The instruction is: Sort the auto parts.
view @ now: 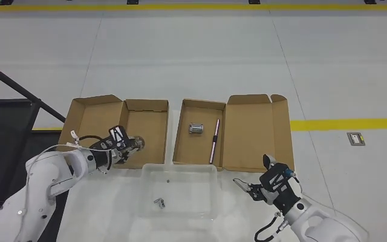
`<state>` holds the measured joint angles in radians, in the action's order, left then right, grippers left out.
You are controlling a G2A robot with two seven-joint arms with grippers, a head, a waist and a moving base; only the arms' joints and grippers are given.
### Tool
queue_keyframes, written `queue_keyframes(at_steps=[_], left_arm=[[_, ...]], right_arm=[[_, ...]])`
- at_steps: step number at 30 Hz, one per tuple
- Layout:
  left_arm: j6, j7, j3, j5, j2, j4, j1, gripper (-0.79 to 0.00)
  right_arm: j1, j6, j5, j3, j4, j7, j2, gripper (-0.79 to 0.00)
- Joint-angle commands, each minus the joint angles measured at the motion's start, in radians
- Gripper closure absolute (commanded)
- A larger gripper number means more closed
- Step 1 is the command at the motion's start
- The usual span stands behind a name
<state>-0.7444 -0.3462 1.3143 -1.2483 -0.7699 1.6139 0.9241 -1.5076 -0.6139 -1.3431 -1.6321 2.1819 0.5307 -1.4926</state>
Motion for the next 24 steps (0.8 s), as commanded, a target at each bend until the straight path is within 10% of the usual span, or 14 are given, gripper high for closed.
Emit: queue_keyframes(at_steps=[1,16,24], left_arm=[[0.037,0.025,-0.022,0.004,-0.009,-0.091,-0.047,0.0],[0.067,0.217,-0.43,0.014,-0.194,-0.789,-0.48,0.0],[0.024,0.263,-0.577,0.011,-0.311,-1.048,-0.599,0.0]], right_arm=[[0.0,0.0,0.0,0.0,0.0,0.0,0.0,-0.785],[0.0,0.0,0.0,0.0,0.0,0.0,0.0,-0.785],[0.0,0.0,0.0,0.0,0.0,0.0,0.0,-0.785]])
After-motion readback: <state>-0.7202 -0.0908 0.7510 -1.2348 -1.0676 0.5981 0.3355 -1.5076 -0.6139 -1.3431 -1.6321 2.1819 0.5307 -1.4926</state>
